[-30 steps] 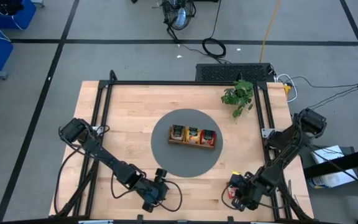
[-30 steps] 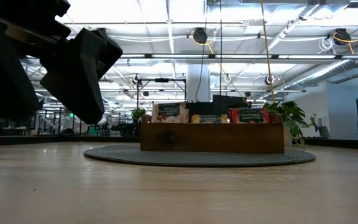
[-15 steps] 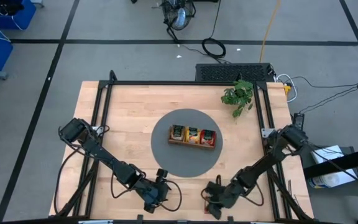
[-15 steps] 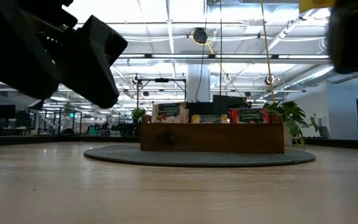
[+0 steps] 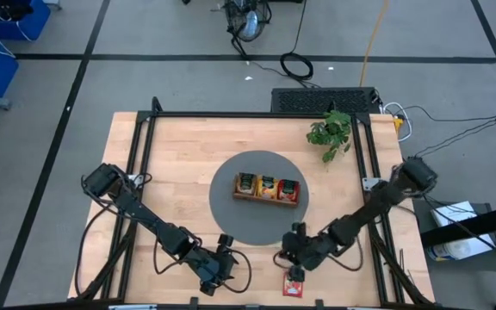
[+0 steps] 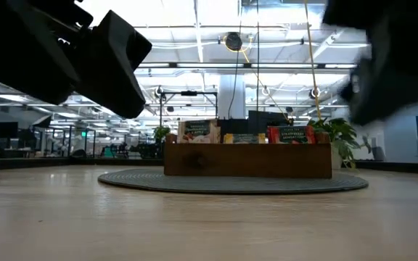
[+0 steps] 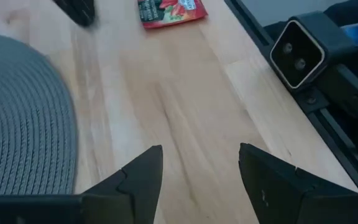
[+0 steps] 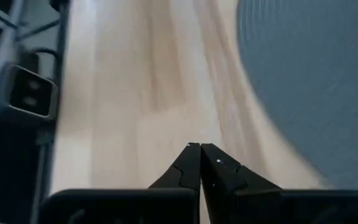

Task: Pick & Place Tea
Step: Put the red tea bag to the right section into the wooden organizer

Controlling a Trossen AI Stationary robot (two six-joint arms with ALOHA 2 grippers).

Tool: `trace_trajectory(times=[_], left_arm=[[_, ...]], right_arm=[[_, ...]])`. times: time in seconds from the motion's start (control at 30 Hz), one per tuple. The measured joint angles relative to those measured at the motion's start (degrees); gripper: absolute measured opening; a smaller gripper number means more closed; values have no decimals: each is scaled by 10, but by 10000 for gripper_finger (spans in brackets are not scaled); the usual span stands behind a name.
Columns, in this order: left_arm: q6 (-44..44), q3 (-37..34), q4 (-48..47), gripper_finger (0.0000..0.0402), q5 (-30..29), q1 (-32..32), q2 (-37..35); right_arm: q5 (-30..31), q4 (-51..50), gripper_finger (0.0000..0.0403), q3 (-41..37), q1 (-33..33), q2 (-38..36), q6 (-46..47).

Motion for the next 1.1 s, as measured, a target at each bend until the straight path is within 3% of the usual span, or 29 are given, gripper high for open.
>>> trace_trajectory(times=[0.17, 0.27, 0.53, 0.8, 1.1], left_arm=[[4, -8, 10, 214, 0, 0, 0], [0, -8, 11, 214, 0, 2, 0], [-5, -8, 8, 214, -21, 2, 0], [-10, -8, 12, 214, -25, 2, 0], [-1, -8, 58, 214, -26, 2, 0]], right_arm=[[74, -206, 0, 103, 33, -56, -52], [8, -256, 0, 161, 53, -45, -49], [-107, -262, 0, 204, 98, 101, 43], [-85, -259, 0, 187, 81, 140, 64], [7, -259, 0, 165, 23, 142, 44]])
